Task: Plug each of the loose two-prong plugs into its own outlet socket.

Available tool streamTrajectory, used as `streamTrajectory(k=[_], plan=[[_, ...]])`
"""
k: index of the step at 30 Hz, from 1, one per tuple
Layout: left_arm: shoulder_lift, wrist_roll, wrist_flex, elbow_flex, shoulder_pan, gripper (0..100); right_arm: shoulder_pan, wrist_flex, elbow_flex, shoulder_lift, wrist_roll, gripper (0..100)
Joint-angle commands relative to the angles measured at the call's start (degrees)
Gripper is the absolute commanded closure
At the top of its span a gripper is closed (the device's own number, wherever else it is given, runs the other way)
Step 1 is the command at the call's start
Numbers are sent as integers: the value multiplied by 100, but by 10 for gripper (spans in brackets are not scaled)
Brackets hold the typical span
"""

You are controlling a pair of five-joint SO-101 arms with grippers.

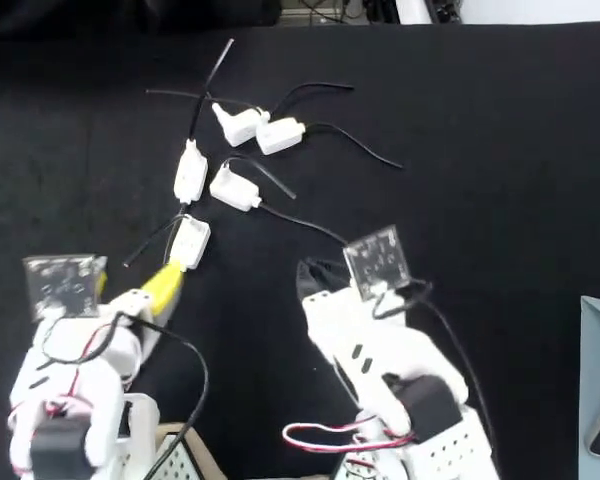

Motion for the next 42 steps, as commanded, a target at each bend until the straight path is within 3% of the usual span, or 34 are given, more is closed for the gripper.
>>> streamTrajectory(k=[1,13,20,28,37,42], plan=[[-26,-9,-229,558,549,668,132,0,655,-1165,79,985],[-35,229,-1310,2290,699,669,1055,0,1481,-1130,62,984],[-26,220,-1767,3020,646,668,1222,440,1481,-1130,62,984],[-26,220,-1187,3020,646,668,1319,1530,1481,-1130,70,984],[-26,220,-202,3020,637,668,1582,1635,1481,-1086,70,984],[-26,220,-70,3020,-110,668,1582,1934,1481,-1130,70,984]])
